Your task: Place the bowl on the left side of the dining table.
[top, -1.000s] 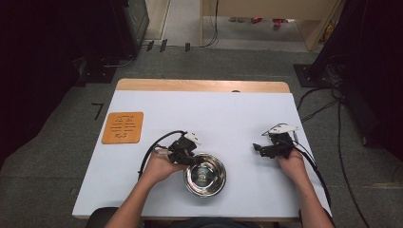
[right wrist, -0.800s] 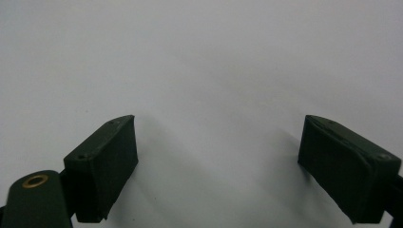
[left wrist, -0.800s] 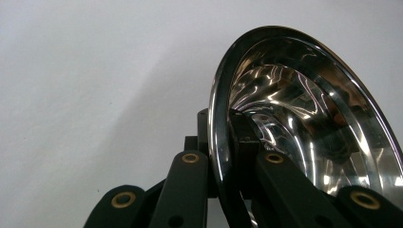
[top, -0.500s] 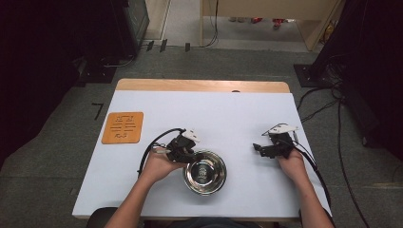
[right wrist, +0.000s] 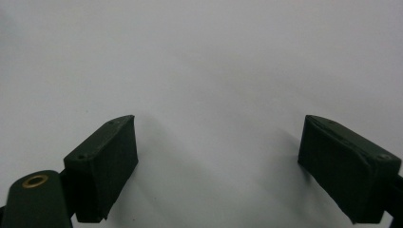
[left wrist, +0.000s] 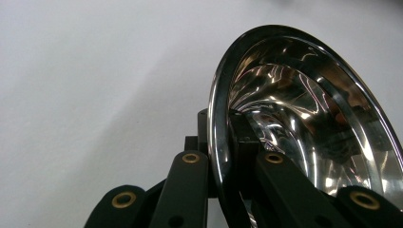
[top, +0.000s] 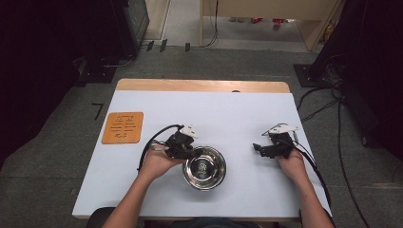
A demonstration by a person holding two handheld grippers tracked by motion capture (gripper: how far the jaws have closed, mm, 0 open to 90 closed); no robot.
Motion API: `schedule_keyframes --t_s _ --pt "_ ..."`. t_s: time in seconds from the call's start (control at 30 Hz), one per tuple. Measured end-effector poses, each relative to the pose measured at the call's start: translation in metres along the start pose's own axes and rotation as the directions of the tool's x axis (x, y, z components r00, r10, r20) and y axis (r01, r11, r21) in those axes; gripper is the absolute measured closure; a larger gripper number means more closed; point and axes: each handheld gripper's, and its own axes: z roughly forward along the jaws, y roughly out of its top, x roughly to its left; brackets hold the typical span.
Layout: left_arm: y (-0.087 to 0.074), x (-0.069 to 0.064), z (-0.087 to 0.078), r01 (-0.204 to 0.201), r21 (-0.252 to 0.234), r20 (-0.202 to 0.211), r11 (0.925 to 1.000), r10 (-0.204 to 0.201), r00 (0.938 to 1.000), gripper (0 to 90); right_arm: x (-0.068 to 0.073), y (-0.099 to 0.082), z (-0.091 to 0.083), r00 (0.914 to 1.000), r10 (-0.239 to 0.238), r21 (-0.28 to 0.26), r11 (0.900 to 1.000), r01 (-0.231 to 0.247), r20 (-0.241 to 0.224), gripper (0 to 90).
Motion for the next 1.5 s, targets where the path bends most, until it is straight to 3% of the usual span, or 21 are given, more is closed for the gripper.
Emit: schedule_keyframes --t_s 0.27,0.93,1.5 --pt "0.001 -0.001 -0.009 -0.013 -0.019 -0.032 0.9997 0.012 0.9994 87.4 0.000 0.000 0.000 1.0000 0.000 0.000 1.0000 0.000 0.000 12.4" --pt "-0.004 0.011 -0.029 0.046 -0.068 -0.093 0.9966 -0.052 0.9943 87.3 0.000 0.000 0.000 1.0000 0.000 0.000 1.0000 0.000 -0.001 12.4" --pt "-0.009 0.022 -0.042 0.082 -0.081 -0.143 0.9934 -0.093 0.9853 87.3 0.000 0.000 0.000 1.0000 0.000 0.000 1.0000 0.000 0.000 12.4"
